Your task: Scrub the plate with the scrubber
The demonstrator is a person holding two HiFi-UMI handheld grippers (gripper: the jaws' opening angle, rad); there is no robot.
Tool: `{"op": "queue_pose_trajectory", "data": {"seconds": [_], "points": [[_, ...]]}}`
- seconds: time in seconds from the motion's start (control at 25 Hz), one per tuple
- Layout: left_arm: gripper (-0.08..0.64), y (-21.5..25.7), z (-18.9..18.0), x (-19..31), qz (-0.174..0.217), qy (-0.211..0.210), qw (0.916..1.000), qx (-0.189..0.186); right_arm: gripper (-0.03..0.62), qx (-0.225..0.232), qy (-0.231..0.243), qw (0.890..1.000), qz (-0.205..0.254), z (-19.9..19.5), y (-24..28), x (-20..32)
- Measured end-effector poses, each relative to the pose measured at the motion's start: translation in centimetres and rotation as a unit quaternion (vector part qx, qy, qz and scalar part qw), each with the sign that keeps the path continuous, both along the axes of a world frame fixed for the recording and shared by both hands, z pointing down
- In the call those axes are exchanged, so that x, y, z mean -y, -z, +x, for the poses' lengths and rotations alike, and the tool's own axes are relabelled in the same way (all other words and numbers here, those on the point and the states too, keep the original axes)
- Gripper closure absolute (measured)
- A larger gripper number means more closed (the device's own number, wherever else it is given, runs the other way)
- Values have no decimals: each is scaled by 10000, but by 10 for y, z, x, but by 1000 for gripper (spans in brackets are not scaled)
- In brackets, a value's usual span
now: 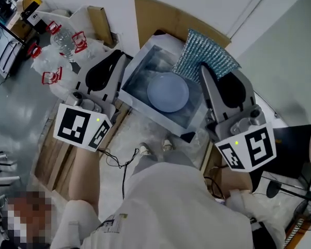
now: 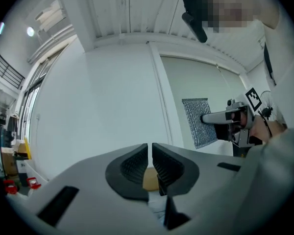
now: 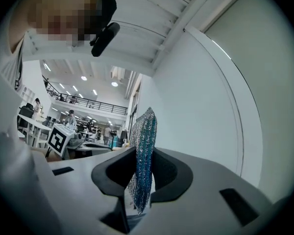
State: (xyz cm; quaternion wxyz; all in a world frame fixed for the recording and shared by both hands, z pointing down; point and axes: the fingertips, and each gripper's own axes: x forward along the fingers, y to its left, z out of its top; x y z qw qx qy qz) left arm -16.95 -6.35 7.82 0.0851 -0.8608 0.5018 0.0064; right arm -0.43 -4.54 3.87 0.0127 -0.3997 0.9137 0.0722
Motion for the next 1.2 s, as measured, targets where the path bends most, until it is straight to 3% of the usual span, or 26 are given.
{"op": "queue_pose_trajectory", "data": {"seconds": [0.2,0.4,0.6,0.84,1.2], "points": [[525,1,7,-17,22,-97,9996,258,491,-80,84,9999,29,4,2,-15],[529,-1,11,-29,15,-209,9996,182,491,-256,157,9995,-19,9,-7,-20],[532,-9,15,-44,-45,-258,9990,366,491,-249,125,9993,-232,14,-21,-19],[537,-39,21,-58,-363,-311,9986,220,491,-301,150,9985,-429,11,-43,-25],[540,-69,4,-71,-892,-46,9960,92,491,-403,65,9969,-676,11,-63,-24]]}}
